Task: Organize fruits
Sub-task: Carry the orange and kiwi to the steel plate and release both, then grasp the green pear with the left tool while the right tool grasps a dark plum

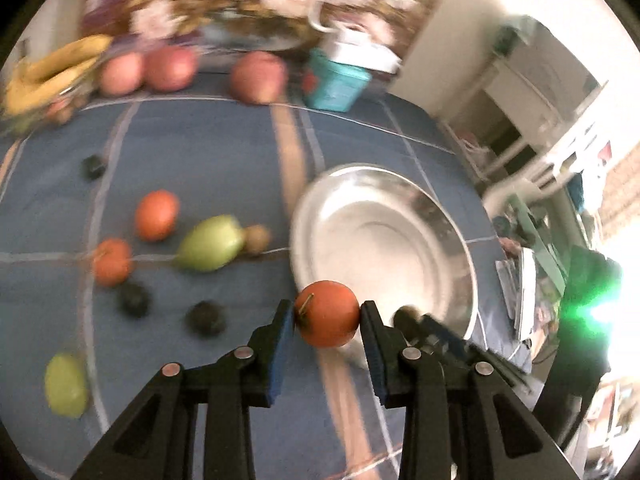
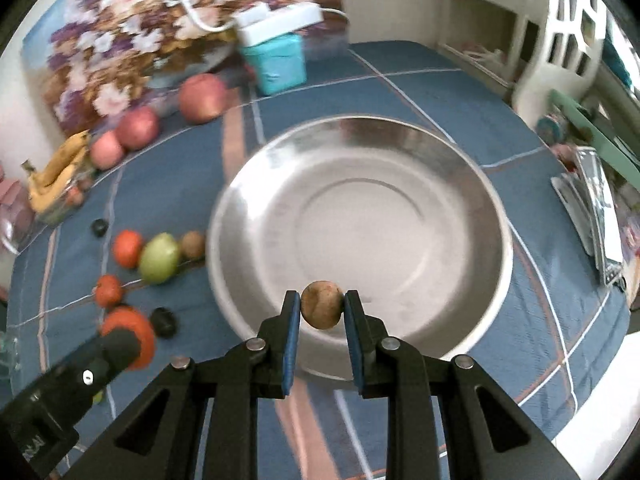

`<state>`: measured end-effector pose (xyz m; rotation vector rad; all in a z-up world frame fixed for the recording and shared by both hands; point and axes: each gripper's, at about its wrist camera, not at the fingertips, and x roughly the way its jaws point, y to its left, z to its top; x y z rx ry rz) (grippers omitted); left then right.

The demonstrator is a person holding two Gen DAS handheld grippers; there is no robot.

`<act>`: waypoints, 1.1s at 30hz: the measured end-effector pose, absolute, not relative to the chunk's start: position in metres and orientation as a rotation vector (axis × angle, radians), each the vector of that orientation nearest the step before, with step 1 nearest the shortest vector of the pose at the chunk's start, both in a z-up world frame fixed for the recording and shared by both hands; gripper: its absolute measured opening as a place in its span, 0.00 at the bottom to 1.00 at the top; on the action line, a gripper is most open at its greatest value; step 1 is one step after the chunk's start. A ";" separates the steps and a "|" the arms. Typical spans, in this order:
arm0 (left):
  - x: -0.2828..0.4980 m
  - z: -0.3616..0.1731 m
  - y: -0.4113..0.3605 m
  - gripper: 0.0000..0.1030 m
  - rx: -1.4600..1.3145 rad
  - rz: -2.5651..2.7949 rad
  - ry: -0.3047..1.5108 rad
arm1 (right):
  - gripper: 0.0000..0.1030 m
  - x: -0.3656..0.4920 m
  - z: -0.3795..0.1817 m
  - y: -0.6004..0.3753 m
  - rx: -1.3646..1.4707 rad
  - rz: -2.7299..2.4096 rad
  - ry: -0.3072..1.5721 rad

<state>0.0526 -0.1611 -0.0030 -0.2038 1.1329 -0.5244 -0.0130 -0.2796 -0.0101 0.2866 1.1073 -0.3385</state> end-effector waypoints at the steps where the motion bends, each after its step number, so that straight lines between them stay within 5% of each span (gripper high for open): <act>1: 0.057 -0.007 -0.170 0.35 -0.198 -0.533 1.138 | 0.23 -0.014 -0.011 -0.282 0.287 -0.343 1.113; 7: 0.065 -0.022 -0.186 0.37 -0.189 -0.545 1.175 | 0.23 -0.015 -0.019 -0.292 0.294 -0.369 1.152; 11: 0.063 -0.021 -0.184 0.59 -0.195 -0.538 1.177 | 0.24 -0.017 -0.021 -0.295 0.301 -0.361 1.160; 16: 0.059 -0.020 -0.164 0.60 -0.240 -0.511 1.185 | 0.39 -0.017 -0.017 -0.291 0.296 -0.348 1.146; 19: 0.058 -0.020 -0.144 0.72 -0.242 -0.432 1.194 | 0.39 -0.015 -0.015 -0.287 0.276 -0.351 1.137; 21: 0.057 -0.018 -0.130 0.90 -0.225 -0.348 1.187 | 0.53 -0.018 -0.014 -0.285 0.273 -0.346 1.132; 24: 0.055 -0.015 -0.106 1.00 -0.208 -0.228 1.153 | 0.84 -0.021 -0.012 -0.281 0.259 -0.343 1.127; 33: 0.043 -0.015 -0.053 1.00 -0.104 0.012 1.124 | 0.94 -0.025 -0.001 -0.266 0.225 -0.314 1.068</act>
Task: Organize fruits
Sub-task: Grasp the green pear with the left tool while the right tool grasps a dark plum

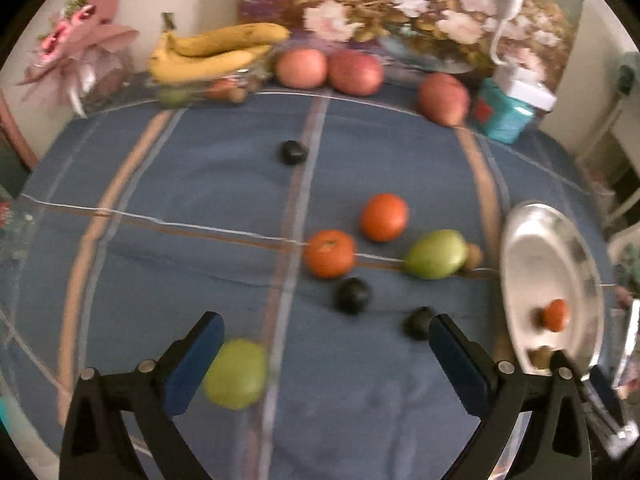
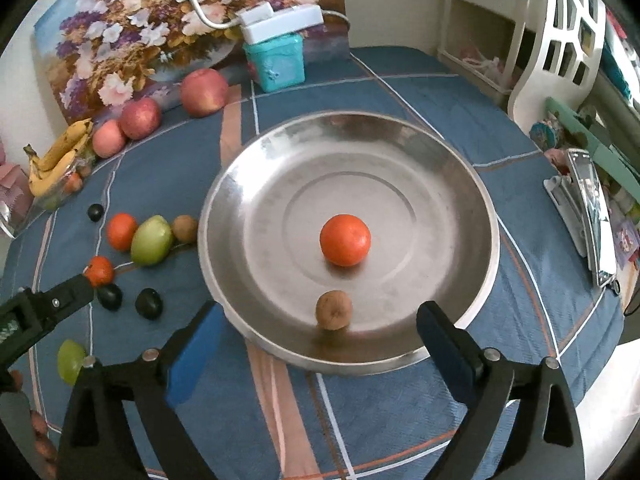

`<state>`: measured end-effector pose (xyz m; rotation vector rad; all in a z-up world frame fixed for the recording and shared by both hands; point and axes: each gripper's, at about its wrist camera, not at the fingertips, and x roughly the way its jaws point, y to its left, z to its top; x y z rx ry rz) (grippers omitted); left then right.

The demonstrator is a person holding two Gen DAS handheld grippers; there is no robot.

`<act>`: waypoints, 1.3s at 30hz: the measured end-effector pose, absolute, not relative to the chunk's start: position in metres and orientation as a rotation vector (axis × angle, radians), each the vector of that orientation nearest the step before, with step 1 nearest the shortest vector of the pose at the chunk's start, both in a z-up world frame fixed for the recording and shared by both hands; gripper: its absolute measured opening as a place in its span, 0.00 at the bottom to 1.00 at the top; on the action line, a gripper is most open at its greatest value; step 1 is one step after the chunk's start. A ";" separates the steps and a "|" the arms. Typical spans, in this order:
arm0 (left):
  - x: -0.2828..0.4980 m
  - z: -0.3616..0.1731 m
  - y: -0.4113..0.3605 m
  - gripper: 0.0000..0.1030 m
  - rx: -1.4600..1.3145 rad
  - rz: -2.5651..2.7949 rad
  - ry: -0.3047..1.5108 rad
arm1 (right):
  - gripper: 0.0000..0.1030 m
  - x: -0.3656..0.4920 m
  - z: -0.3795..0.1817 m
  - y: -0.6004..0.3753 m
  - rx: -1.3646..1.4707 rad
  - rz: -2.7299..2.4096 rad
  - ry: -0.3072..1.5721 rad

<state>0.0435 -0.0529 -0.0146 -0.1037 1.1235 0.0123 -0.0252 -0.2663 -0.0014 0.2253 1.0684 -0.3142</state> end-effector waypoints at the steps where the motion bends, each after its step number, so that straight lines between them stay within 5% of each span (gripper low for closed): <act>1: 0.042 -0.014 -0.049 1.00 -0.103 0.021 1.124 | 0.94 -0.025 0.000 -0.265 0.224 -0.311 1.061; 26: 0.037 -0.013 0.028 1.00 -0.109 0.214 1.117 | 0.94 0.002 0.021 -0.176 0.085 -0.173 1.020; 39: 0.039 -0.053 0.071 1.00 -0.465 0.158 1.292 | 0.94 0.036 -0.007 -0.143 0.128 -0.049 1.111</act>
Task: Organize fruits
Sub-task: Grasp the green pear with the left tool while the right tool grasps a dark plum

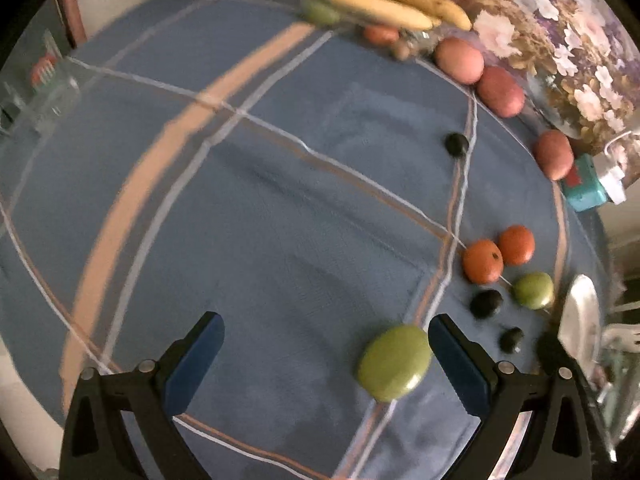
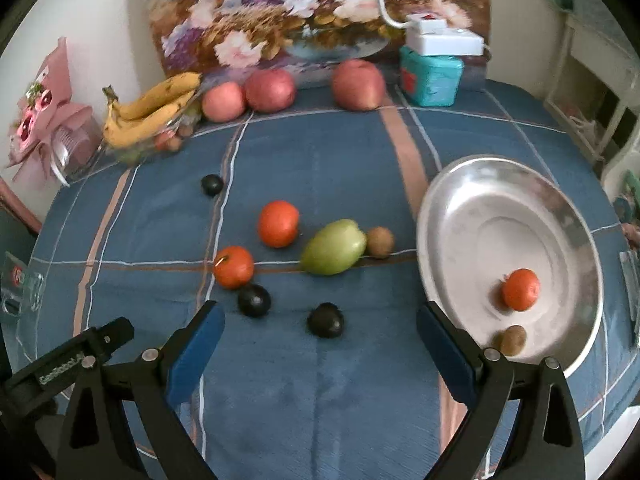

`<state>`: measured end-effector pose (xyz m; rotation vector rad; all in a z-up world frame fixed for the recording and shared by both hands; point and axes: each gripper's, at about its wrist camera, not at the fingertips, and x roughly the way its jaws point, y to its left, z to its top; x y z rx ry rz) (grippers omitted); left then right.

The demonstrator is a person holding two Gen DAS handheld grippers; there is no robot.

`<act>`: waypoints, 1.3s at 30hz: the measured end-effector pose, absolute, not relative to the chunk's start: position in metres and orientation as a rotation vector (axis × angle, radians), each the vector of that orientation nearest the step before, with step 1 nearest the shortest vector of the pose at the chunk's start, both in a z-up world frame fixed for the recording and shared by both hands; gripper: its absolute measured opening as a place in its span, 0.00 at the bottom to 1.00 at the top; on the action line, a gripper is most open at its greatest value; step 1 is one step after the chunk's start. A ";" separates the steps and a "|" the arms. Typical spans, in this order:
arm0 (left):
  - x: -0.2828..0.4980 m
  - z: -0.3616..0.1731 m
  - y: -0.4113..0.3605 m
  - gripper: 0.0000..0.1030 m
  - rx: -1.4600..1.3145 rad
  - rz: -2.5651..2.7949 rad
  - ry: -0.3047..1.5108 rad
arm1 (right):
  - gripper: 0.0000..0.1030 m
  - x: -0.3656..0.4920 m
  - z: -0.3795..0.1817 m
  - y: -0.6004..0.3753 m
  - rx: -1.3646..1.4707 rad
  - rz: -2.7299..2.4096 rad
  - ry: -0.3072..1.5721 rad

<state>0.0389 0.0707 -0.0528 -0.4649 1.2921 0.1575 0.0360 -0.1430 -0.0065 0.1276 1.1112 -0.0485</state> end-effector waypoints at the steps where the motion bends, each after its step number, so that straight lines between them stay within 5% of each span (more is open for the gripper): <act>1: 0.040 -0.054 0.068 1.00 -0.462 0.145 1.302 | 0.94 0.037 -0.011 -0.141 0.123 -0.036 1.121; 17: 0.040 -0.063 0.017 0.79 -0.346 0.022 1.352 | 0.90 0.041 -0.043 -0.148 0.127 -0.054 1.202; 26: 0.033 -0.070 -0.012 0.44 -0.365 -0.058 1.389 | 0.49 0.044 -0.051 -0.139 0.109 0.008 1.222; 27: 0.031 -0.069 -0.012 0.44 -0.362 -0.057 1.387 | 0.41 0.045 -0.052 -0.138 0.110 0.011 1.225; 35: 0.035 -0.063 -0.007 0.44 -0.474 -0.066 1.346 | 0.21 0.045 -0.049 -0.149 0.181 0.010 1.217; 39: 0.032 -0.058 -0.009 0.44 -0.480 -0.052 1.328 | 0.20 0.044 -0.043 -0.153 0.234 0.037 1.207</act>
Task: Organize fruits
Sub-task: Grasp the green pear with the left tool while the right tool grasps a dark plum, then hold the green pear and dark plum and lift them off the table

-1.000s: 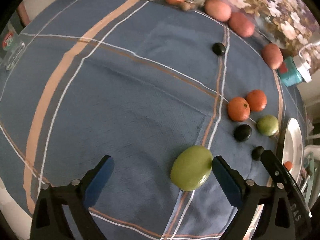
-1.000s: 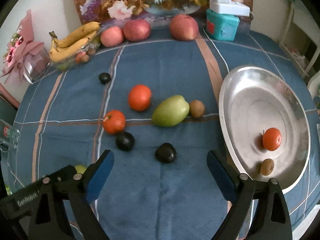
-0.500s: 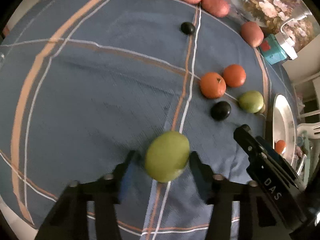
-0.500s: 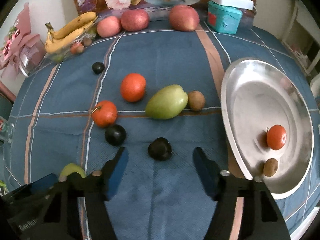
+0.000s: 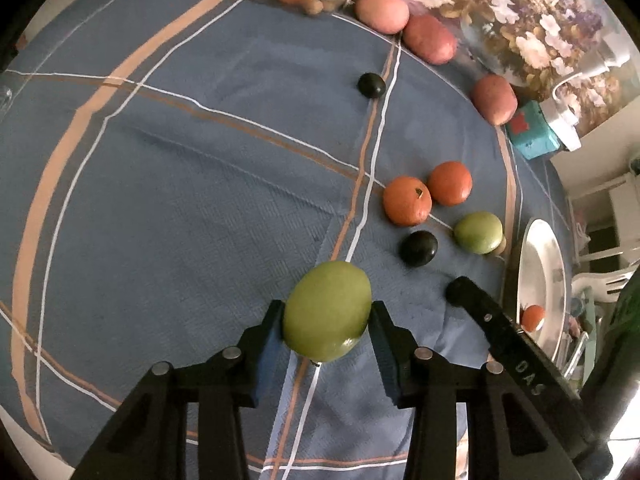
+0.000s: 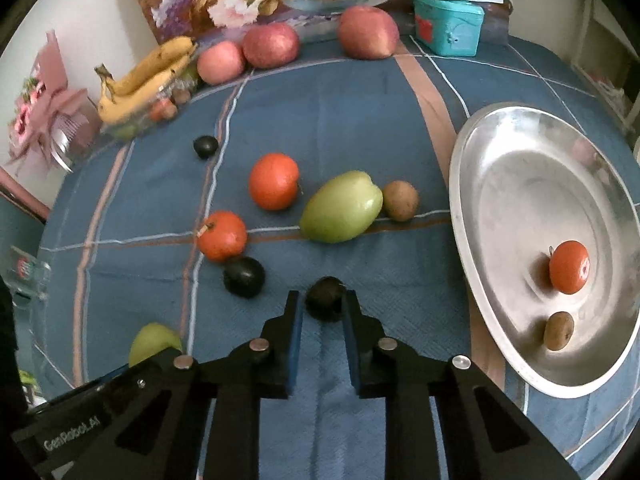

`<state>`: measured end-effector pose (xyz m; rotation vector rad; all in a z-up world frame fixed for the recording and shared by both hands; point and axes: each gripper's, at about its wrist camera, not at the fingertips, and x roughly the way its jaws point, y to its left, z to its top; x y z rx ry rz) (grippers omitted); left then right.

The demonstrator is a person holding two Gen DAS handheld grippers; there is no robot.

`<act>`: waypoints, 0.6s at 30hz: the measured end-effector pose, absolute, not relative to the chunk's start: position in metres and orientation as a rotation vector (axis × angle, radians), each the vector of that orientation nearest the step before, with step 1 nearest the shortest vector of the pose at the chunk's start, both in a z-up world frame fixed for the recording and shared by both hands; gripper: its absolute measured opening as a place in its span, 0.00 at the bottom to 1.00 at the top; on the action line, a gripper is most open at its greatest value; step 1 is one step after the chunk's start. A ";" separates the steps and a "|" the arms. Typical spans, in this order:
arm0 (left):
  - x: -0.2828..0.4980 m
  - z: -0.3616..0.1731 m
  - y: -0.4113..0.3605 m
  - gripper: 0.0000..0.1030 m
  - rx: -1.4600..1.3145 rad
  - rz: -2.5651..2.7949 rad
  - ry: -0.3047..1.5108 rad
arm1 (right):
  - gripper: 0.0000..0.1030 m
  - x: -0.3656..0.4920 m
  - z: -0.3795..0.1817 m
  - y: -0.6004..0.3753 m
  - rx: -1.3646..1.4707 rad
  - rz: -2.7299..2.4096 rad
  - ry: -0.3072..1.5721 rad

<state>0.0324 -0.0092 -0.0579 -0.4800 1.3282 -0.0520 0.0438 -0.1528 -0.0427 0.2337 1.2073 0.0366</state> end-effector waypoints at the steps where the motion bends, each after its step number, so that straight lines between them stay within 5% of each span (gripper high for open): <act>1: 0.032 -0.058 -0.011 0.44 -0.486 -0.050 1.330 | 0.20 0.044 -0.044 -0.152 0.236 0.035 1.213; 13: 0.031 -0.052 0.016 0.44 -0.530 -0.046 1.307 | 0.22 0.041 -0.043 -0.162 0.238 -0.017 1.211; 18: 0.037 -0.056 0.017 0.44 -0.539 -0.049 1.318 | 0.35 0.044 -0.046 -0.161 0.237 -0.015 1.221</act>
